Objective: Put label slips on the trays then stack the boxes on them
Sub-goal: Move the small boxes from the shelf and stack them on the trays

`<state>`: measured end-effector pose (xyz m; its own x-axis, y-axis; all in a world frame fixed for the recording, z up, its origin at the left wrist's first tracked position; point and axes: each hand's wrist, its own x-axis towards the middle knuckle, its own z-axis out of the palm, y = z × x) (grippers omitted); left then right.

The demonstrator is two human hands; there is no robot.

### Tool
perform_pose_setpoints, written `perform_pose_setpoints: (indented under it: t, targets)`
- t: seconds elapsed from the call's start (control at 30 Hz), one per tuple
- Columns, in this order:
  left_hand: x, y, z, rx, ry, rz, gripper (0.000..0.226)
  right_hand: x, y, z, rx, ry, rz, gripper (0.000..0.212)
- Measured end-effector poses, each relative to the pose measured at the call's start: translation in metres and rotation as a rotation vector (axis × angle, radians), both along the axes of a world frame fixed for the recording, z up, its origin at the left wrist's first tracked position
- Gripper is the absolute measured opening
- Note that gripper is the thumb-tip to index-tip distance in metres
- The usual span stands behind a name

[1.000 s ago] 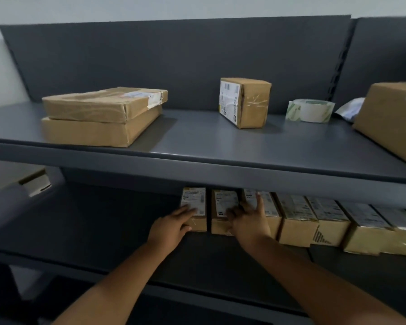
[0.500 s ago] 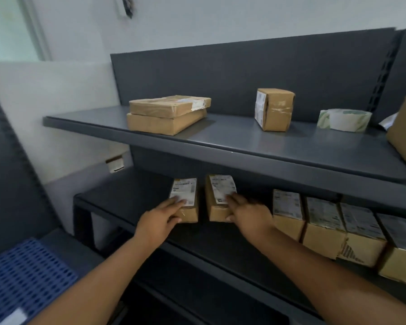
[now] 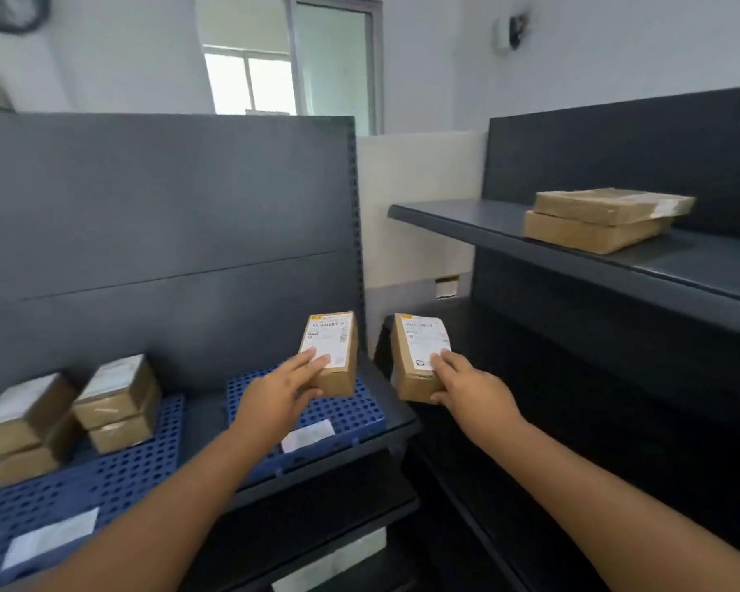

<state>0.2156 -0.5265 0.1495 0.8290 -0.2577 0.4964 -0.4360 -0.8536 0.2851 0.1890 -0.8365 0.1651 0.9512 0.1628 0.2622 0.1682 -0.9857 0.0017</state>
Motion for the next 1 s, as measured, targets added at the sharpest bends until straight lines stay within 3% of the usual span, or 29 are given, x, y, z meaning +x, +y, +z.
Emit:
perform_pose_setpoints:
  t: [0.27,0.6,1.0]
  targets:
    - [-0.050,0.194,0.016,-0.031,-0.015,0.312,0.057,0.043,0.194,0.015,-0.038,-0.007,0.300,0.061]
    - [-0.073,0.393,0.033,0.002,-0.018,0.554,0.058,0.081,0.407,0.023,-0.041,0.043,0.451,0.063]
    - [-0.027,0.484,0.000,-0.030,0.093,0.568,0.056,0.124,0.532,0.003,-0.114,0.134,0.448,0.062]
